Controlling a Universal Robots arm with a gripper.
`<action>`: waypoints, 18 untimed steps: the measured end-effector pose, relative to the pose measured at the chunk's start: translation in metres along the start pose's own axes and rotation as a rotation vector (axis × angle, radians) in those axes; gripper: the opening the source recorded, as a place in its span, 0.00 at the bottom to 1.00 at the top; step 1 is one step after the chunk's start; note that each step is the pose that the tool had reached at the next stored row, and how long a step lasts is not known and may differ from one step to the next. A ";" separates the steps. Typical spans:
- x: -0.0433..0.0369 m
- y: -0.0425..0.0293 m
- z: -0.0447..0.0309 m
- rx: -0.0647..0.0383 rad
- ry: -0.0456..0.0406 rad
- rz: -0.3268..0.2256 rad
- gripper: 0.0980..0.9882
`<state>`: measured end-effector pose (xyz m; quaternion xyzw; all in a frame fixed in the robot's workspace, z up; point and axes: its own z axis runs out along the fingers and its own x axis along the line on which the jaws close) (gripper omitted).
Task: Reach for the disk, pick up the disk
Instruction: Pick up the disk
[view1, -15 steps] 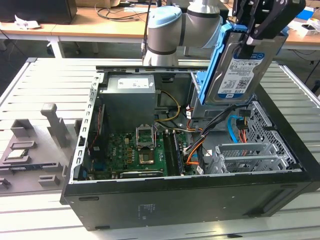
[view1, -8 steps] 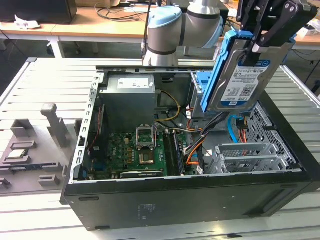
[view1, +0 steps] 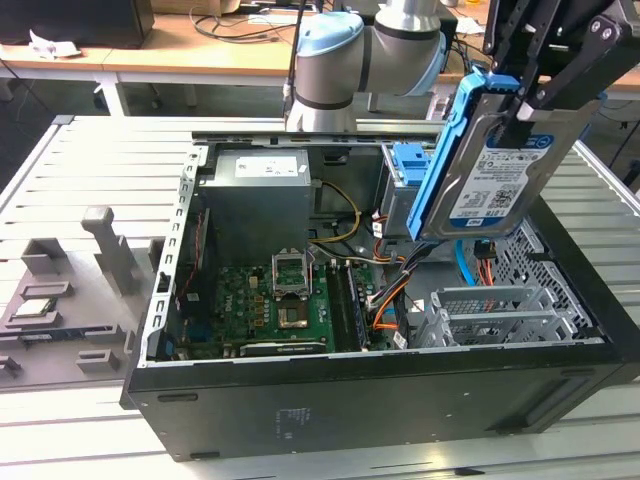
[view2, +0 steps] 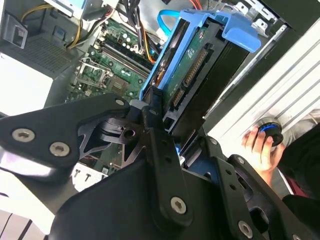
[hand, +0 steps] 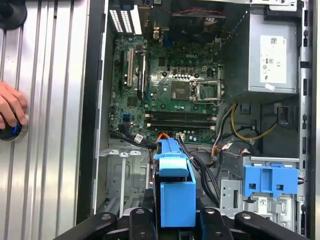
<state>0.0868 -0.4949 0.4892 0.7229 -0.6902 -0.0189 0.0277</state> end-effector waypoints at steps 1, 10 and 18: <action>0.0003 -0.0020 0.0001 0.000 -0.0001 0.000 0.30; 0.0045 -0.0033 -0.0081 0.000 0.0015 0.000 0.30; 0.0285 -0.0055 -0.0067 -0.006 0.0013 0.001 0.30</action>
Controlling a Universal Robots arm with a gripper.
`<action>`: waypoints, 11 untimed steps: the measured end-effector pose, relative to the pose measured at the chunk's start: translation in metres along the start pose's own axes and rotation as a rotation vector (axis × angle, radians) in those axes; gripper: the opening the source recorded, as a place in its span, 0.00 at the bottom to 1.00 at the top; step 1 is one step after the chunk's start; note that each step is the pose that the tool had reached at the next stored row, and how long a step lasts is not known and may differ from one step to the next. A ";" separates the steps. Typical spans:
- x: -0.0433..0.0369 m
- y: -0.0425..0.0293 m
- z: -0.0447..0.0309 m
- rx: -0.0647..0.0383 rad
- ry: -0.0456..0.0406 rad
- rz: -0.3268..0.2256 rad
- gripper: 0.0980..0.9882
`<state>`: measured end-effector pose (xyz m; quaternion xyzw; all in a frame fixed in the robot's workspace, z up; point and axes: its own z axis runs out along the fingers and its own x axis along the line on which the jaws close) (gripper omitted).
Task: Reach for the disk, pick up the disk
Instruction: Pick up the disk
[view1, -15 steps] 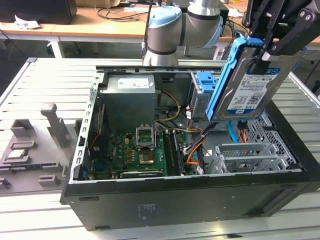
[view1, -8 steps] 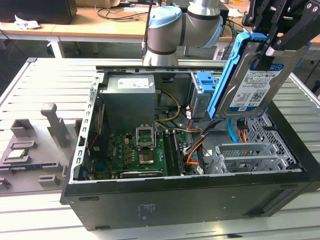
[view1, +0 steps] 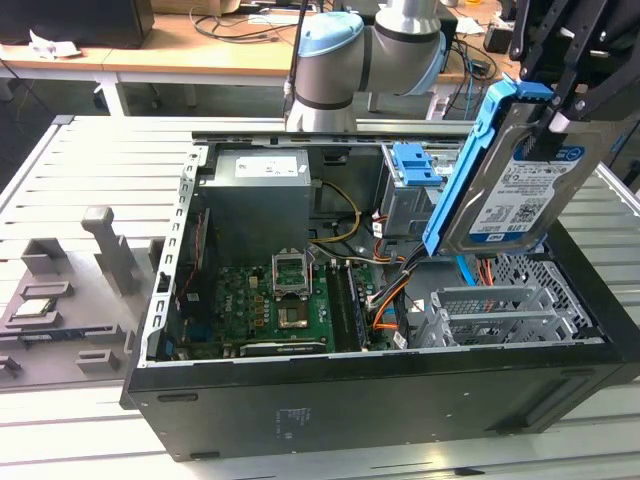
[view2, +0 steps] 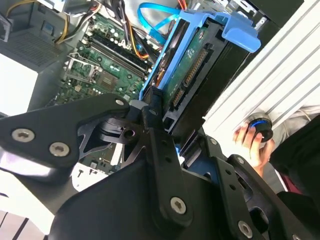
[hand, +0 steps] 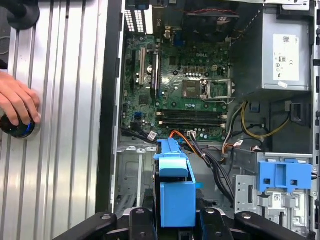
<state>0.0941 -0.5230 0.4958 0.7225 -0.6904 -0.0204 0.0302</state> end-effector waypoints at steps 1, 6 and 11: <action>0.0023 -0.0002 0.0001 0.000 0.0001 0.000 0.30; 0.0130 -0.0017 0.0026 -0.003 -0.0016 0.022 0.30; 0.0141 -0.0093 0.0064 -0.005 -0.0028 0.036 0.30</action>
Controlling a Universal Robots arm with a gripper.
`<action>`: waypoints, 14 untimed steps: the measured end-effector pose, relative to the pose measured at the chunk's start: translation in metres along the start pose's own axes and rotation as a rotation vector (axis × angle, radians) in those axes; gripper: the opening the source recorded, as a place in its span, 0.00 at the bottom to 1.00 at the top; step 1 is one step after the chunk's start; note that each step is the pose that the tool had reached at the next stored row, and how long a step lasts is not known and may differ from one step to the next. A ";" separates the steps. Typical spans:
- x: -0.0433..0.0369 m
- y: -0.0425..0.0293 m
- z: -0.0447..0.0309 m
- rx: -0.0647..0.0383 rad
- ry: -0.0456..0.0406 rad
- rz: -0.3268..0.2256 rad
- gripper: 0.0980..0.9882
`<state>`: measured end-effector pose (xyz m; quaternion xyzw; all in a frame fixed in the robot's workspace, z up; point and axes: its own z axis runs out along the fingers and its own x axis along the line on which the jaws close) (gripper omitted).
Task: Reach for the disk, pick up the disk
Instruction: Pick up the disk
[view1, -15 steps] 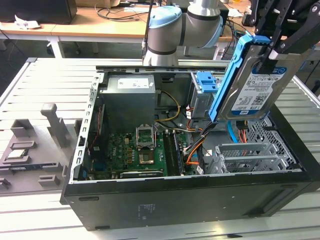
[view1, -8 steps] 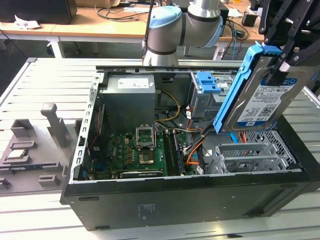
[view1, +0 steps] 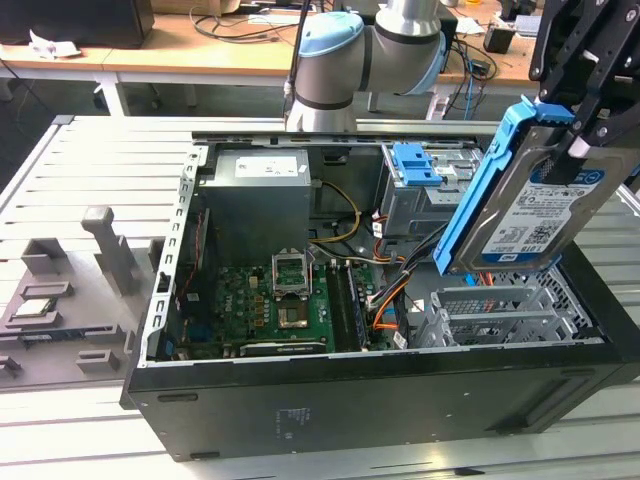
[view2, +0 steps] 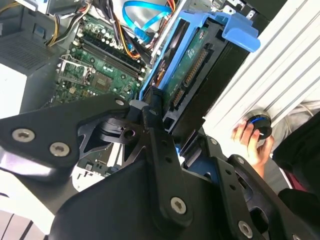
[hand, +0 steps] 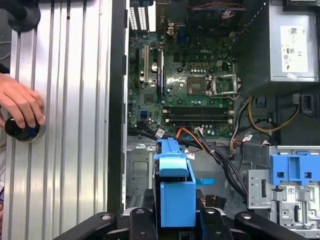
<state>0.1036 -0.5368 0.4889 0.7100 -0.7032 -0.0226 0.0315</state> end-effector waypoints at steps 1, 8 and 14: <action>0.0000 -0.0025 0.0017 -0.001 0.0000 0.001 0.30; -0.0001 -0.0087 0.0149 -0.006 -0.0004 0.005 0.30; -0.0001 -0.0109 0.0262 -0.008 -0.0005 0.005 0.30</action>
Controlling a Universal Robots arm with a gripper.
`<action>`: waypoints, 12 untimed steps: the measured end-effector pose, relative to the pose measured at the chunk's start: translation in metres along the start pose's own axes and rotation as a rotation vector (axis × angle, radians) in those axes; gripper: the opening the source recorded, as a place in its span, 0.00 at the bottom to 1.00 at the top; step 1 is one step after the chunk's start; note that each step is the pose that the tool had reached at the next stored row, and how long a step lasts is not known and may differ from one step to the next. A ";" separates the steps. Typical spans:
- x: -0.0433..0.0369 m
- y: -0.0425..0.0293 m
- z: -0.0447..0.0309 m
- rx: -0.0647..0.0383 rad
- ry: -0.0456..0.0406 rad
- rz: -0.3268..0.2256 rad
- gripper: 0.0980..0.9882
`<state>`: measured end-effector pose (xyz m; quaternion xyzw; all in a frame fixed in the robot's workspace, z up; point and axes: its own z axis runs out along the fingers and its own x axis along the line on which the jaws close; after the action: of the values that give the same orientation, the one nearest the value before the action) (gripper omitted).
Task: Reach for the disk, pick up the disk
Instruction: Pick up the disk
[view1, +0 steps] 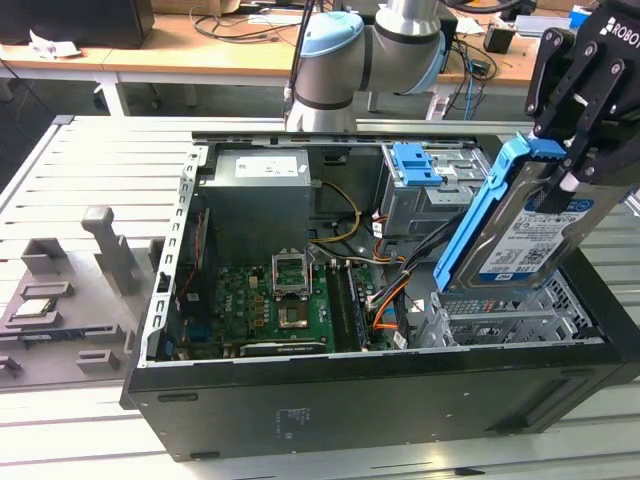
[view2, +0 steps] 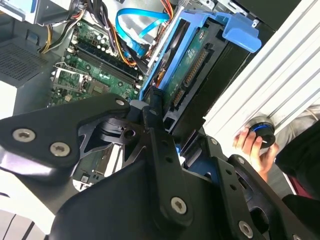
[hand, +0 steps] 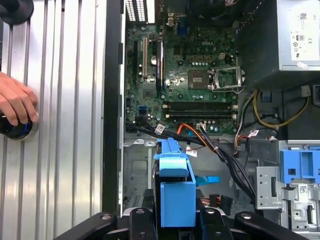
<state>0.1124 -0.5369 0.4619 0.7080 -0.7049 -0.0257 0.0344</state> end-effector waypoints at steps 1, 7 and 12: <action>0.0000 -0.0002 0.0017 -0.001 0.0001 0.000 0.30; -0.0001 -0.0020 0.0098 -0.002 0.0000 0.000 0.30; 0.0043 -0.0080 0.0123 -0.002 0.0011 0.000 0.30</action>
<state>0.1194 -0.5414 0.4491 0.7080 -0.7049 -0.0261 0.0356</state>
